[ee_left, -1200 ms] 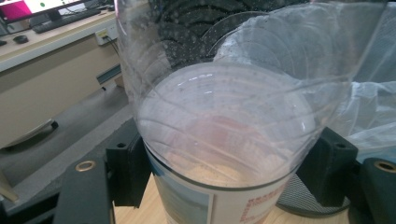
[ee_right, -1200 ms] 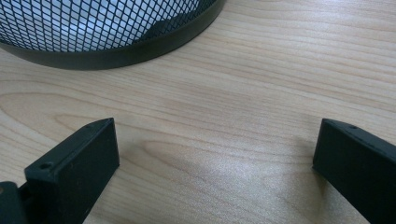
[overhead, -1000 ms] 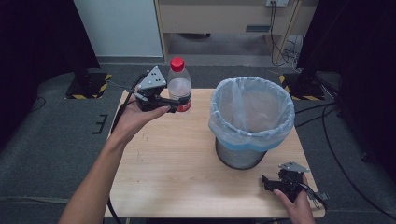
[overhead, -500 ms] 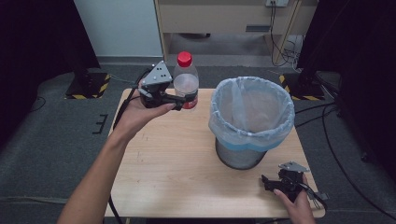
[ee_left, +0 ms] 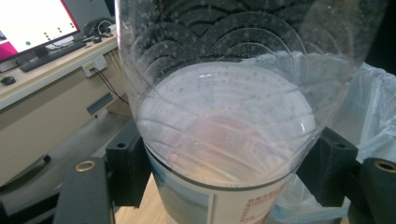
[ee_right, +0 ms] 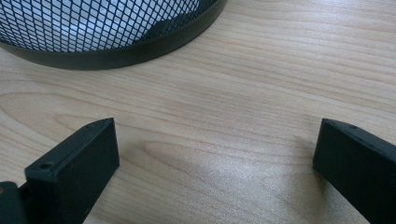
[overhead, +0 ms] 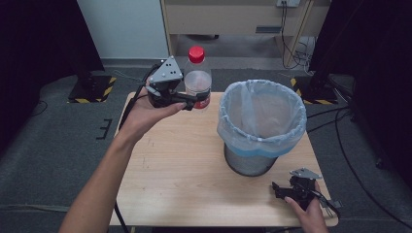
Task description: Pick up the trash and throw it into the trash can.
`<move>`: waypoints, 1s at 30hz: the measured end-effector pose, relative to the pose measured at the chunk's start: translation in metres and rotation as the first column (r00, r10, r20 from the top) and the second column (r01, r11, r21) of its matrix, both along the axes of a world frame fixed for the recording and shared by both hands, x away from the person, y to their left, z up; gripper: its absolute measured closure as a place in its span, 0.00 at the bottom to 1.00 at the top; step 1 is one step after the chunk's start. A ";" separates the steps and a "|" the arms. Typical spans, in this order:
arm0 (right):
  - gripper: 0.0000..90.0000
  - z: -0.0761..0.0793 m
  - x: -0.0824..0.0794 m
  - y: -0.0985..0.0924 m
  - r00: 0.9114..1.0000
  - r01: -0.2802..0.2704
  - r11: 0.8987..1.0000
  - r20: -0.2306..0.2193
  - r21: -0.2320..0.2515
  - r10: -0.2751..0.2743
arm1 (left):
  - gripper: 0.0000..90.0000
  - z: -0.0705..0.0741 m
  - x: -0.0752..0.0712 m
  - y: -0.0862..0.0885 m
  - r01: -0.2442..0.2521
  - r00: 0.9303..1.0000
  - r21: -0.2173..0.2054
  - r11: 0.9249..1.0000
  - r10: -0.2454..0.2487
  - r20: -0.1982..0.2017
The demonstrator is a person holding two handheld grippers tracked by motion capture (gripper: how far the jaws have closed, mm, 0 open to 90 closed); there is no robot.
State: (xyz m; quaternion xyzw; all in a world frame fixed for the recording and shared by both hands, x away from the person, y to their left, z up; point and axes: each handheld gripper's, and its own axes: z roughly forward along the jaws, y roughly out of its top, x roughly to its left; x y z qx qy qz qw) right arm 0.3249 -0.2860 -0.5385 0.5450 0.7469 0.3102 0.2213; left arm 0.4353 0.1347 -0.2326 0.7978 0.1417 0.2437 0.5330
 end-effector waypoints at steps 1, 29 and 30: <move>0.00 0.000 0.000 0.000 1.000 0.000 1.000 0.000 0.000 0.000 | 0.31 0.003 0.000 -0.002 0.005 1.000 -0.007 1.000 -0.005 0.001; 0.00 0.000 0.000 0.000 1.000 0.000 1.000 0.000 0.000 0.000 | 0.31 0.028 -0.002 -0.054 0.097 0.995 -0.051 0.994 -0.096 0.020; 0.00 0.000 0.000 0.000 1.000 0.000 1.000 0.000 0.000 0.000 | 0.31 0.028 -0.002 -0.056 0.101 0.995 -0.050 0.994 -0.100 0.020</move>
